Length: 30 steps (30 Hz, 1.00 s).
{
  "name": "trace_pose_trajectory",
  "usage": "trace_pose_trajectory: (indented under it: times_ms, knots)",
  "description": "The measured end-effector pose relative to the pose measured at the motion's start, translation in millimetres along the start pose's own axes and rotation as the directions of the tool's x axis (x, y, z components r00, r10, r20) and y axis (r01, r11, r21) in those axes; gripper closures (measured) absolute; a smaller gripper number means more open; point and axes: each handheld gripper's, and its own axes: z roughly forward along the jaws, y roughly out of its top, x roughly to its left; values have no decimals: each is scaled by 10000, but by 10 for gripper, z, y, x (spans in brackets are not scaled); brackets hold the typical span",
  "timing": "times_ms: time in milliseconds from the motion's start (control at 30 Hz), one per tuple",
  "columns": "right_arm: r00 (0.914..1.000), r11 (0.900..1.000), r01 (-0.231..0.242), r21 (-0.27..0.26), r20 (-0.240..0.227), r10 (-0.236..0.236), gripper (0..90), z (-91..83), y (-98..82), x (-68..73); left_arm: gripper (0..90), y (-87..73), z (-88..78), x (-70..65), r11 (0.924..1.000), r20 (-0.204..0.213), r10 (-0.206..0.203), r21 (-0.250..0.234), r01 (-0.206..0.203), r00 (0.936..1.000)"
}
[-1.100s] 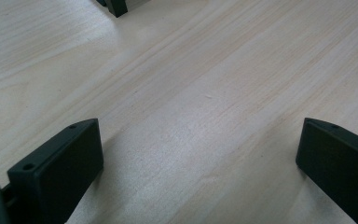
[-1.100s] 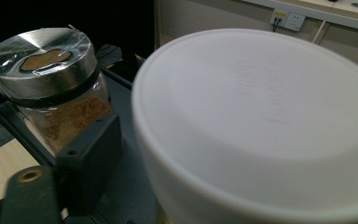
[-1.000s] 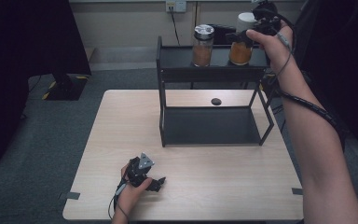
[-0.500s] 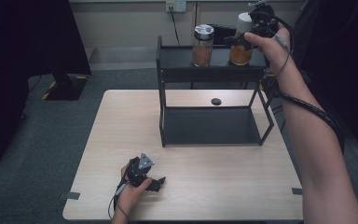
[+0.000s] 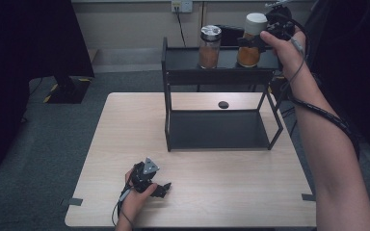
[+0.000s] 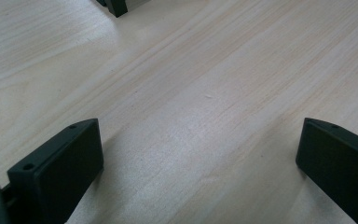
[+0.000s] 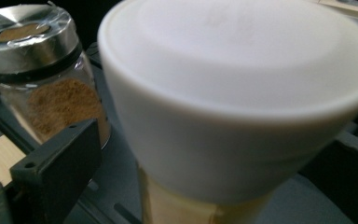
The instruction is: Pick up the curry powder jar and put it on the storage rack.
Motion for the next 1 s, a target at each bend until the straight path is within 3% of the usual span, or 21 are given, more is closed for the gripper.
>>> trace_pose_trajectory:
  times_ms: [400,1000]
  knots:
    - [9991,9994,-351,-60,230,352,10,-98,-92,69,0,-1,0,-1,10000,-2,-11,-4,11,10000]
    - [9995,9999,-143,47,299,141,14,-145,-215,188,0,-1,1,-1,10000,2,-20,-7,20,10000]
